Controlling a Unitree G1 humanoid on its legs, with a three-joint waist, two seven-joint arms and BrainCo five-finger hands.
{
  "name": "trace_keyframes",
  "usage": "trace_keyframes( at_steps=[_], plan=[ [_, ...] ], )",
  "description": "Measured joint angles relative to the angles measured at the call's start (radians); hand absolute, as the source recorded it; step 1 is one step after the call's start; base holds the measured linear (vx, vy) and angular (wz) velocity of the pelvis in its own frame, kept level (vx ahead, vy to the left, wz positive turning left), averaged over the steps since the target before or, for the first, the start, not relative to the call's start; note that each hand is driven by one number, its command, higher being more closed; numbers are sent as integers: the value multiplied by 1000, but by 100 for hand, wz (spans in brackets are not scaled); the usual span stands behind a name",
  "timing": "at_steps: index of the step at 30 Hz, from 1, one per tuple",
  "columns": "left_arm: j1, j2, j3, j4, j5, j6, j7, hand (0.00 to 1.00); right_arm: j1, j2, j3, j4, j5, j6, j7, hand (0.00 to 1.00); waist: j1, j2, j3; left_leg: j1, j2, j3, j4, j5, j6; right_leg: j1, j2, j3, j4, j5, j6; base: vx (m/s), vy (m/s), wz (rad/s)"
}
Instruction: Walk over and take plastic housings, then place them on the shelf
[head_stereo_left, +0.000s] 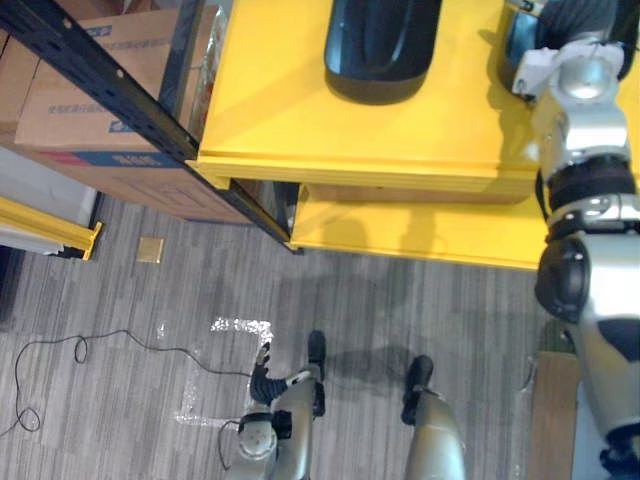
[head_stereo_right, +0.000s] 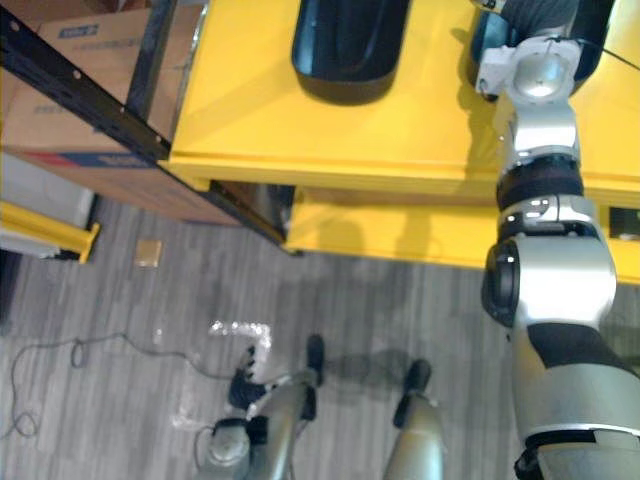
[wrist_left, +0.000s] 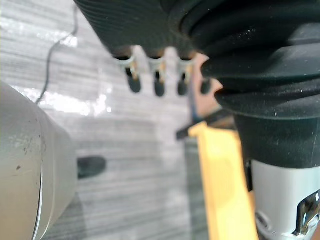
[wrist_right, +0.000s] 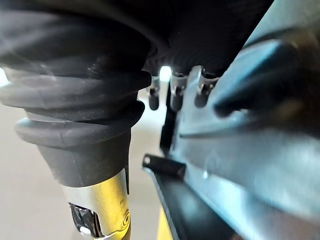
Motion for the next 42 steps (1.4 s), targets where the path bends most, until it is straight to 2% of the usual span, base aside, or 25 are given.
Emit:
trace_keyframes(
  at_steps=[2,5,6,10,13,16,17,20,25,38,42],
  plan=[
    [-5,0,1,4,0,0,3,0,11,0,10,-49,-6,0,-9,0,-3,0,0,0,2,3,1,0,0,-1,1,2,-2,0,0,0,0,-4],
    [-25,0,6,16,0,0,9,0,53,-2,59,-215,-15,-5,-35,0,-6,0,0,0,6,9,2,0,0,-2,6,5,-5,0,0,0,0,-6],
    [-35,0,9,25,0,0,16,0,90,-1,87,-338,-30,-7,-53,0,-10,0,0,0,8,13,2,0,0,-4,9,9,-8,1,0,6,-2,-10],
    [-51,0,30,50,1,0,23,0,251,12,116,-777,-141,-62,-125,0,-32,-1,0,-1,13,28,1,-4,-3,-16,20,30,-14,2,1,25,-19,-13],
    [-58,7,40,63,2,-1,30,0,377,25,112,-949,-215,-98,-175,0,-52,-6,0,0,15,27,1,-4,-3,-15,26,33,-15,2,1,37,-19,-4],
    [-57,17,40,83,3,-1,30,0,504,56,112,-1050,-212,-134,-179,0,-59,-19,-2,2,18,27,2,-5,-4,-15,32,37,-15,2,1,26,-10,-5],
    [-56,25,40,86,3,-1,29,0,571,79,114,-1084,-189,-161,-173,0,-58,-28,-3,2,19,25,3,-7,-7,-15,37,38,-16,2,1,0,0,0],
    [-55,28,42,111,2,-1,24,0,693,156,143,-1085,-99,-200,-117,0,-58,-41,-5,2,19,23,6,-7,-7,-11,39,39,-18,2,0,0,0,0],
    [-51,29,54,130,2,0,23,0,715,261,211,-991,-23,-207,-69,0,-52,-48,-1,4,18,24,8,-6,-7,-10,39,45,-21,8,-5,0,0,0],
    [-49,27,81,129,-1,-1,49,0,675,410,238,-890,6,-210,-77,0,-48,-54,2,3,22,26,8,-6,-6,-7,40,48,-36,18,-2,15,-4,0],
    [-49,25,84,127,-30,-1,58,0,651,460,208,-852,5,-209,-120,0,-43,-55,2,3,23,26,8,-6,-6,-7,38,48,-34,18,-2,9,0,0]
  ],
)
